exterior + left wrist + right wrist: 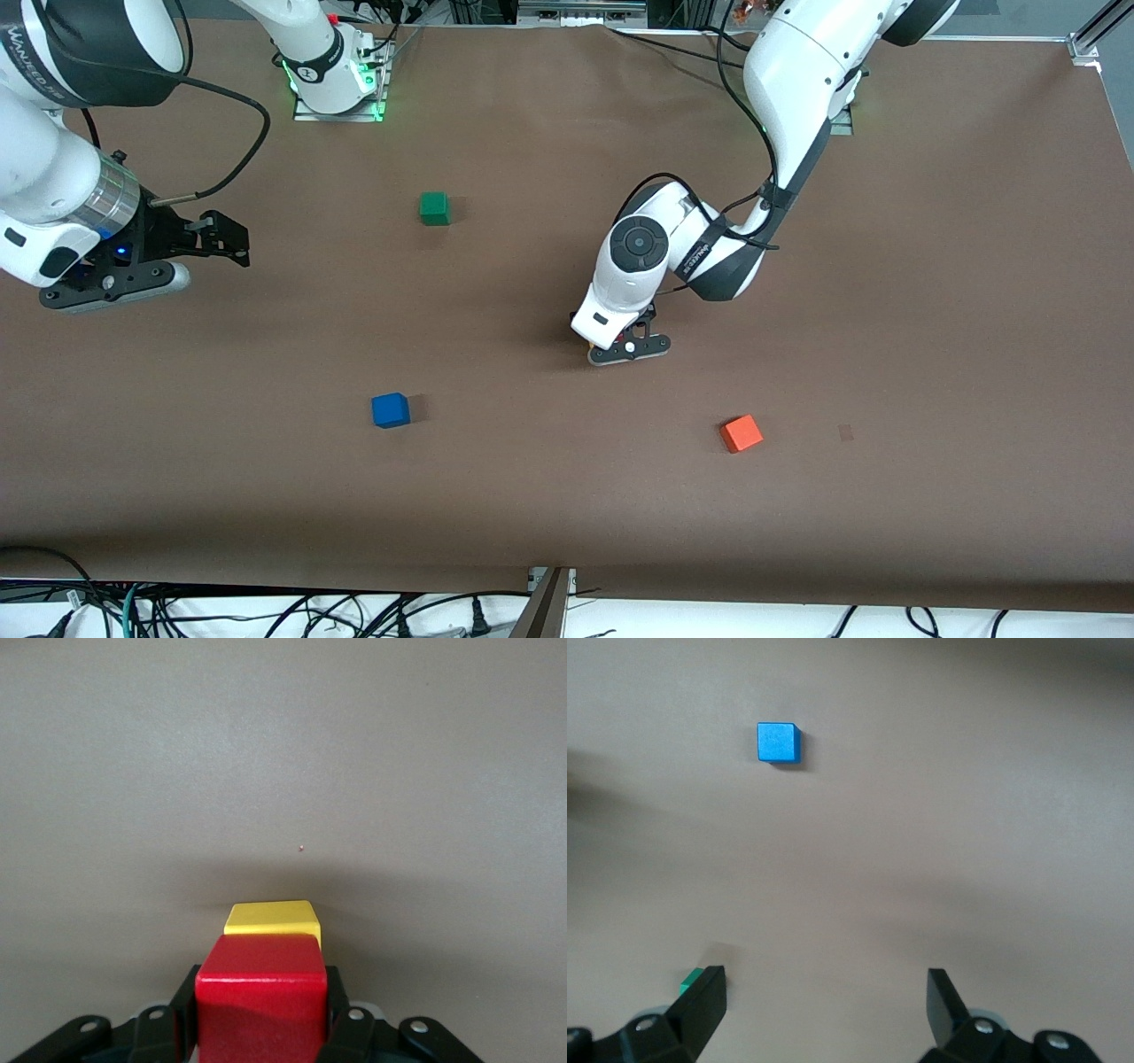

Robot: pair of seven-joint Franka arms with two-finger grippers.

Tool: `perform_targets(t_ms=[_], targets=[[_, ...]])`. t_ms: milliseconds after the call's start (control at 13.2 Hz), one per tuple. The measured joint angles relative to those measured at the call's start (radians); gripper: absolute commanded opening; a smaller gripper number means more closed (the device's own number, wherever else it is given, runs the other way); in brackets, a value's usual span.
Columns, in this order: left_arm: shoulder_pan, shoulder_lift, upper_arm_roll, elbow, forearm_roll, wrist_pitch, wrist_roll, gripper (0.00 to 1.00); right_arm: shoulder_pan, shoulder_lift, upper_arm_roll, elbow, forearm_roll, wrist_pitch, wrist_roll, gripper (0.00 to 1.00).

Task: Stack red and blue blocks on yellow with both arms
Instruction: 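Lower the red cube onto the yellow cube and open the left gripper, then retract the left gripper while the right gripper grasps the blue cube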

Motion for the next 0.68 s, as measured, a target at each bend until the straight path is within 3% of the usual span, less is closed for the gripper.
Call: perform_targets(t_ms=[151, 227, 303, 530, 681], targets=[[-0.003, 0.001, 0.0, 0.002, 0.0, -0.002, -0.005, 0.01, -0.001, 0.006, 0.0, 0.0, 0.002, 0.001, -0.001, 1.0], [-0.004, 0.002, 0.0, 0.003, 0.0, -0.002, -0.008, 0.76, 0.004, 0.013, 0.005, -0.001, -0.005, 0.001, -0.002, 1.0], [-0.005, 0.003, 0.0, 0.004, 0.0, -0.002, -0.012, 1.0, 0.014, 0.022, 0.011, -0.001, -0.027, 0.002, -0.002, 1.0], [-0.008, 0.003, 0.001, 0.013, 0.001, -0.064, -0.02, 1.0, 0.058, 0.045, 0.017, -0.001, -0.117, 0.01, -0.001, 1.0], [-0.005, -0.015, 0.019, 0.046, 0.007, -0.13, -0.01, 1.0, 0.055, 0.071, 0.013, -0.001, -0.126, 0.018, -0.001, 1.0]])
